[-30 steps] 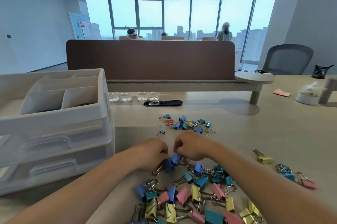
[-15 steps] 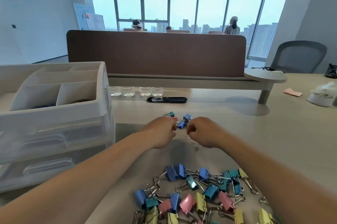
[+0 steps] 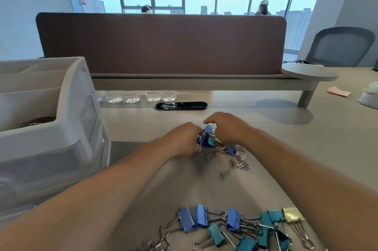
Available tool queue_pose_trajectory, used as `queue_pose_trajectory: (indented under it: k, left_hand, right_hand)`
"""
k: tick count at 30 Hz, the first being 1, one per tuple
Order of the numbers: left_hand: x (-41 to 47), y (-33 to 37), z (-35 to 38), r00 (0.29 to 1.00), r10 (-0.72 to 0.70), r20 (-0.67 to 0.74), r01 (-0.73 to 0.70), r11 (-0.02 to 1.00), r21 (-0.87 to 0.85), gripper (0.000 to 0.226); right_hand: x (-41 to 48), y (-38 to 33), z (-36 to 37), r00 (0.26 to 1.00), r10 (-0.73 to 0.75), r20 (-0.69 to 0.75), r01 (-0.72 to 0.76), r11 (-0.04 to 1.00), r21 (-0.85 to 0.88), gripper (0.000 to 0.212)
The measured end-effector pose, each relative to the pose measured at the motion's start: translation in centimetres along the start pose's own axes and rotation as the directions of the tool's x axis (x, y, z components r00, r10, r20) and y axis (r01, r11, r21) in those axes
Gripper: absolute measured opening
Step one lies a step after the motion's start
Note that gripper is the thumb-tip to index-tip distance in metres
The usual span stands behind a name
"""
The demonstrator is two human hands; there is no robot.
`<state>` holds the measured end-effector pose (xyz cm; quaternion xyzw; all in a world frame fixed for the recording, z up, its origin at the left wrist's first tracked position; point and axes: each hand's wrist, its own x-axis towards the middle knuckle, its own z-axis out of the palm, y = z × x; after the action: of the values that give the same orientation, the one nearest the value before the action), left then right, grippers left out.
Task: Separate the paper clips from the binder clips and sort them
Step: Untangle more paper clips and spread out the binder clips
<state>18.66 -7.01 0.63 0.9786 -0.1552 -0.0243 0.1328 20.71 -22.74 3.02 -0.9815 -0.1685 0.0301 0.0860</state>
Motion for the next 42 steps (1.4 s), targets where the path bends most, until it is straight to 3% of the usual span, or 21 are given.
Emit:
queue_pose_trajectory:
  k: [5,9,13,18,25,31,36,42]
  left_hand:
    - [0.4,-0.5,0.6,0.999,0.035,-0.018,-0.035,0.999,0.002,0.026]
    - [-0.1,-0.7,0.6,0.999,0.039,-0.025,-0.039,0.999,-0.001,0.026]
    - [-0.8,-0.6,0.1,0.999,0.050,-0.017,-0.050,0.999,-0.006,0.032]
    - [-2.2,-0.2,-0.8,0.997,0.037,-0.064,-0.041,0.997,-0.061,0.025]
    - [-4.8,0.4,-2.8,0.994,0.004,-0.111,-0.014,0.996,-0.089,0.032]
    - [-8.0,1.1,-3.9,0.999,-0.029,-0.020,0.029,1.000,-0.005,0.028]
    - [-10.6,1.0,-2.9,0.994,-0.073,0.079,0.069,0.996,0.052,0.036]
    - [-12.4,1.1,-1.7,0.987,-0.092,0.129,0.088,0.995,0.036,0.034]
  right_hand:
    - [1.8,0.2,1.1,0.996,-0.032,0.082,0.037,0.998,-0.052,0.058]
    - [2.2,0.7,1.6,0.998,-0.057,-0.011,0.056,0.998,-0.038,0.022]
    - [1.6,0.7,1.6,0.998,-0.055,-0.037,0.055,0.998,-0.001,0.009]
    - [0.7,0.4,1.0,0.986,-0.060,-0.154,0.070,0.996,0.062,0.015]
    - [-2.3,-0.9,-1.6,0.957,-0.059,-0.284,0.103,0.984,0.143,0.019]
    - [-6.2,-2.4,-2.1,0.991,-0.056,-0.121,0.077,0.982,0.175,0.033]
    - [-9.2,-4.4,-0.4,0.992,-0.126,0.031,0.122,0.987,0.106,0.028]
    - [-10.9,-5.8,1.0,0.982,-0.177,0.068,0.171,0.982,0.084,0.032]
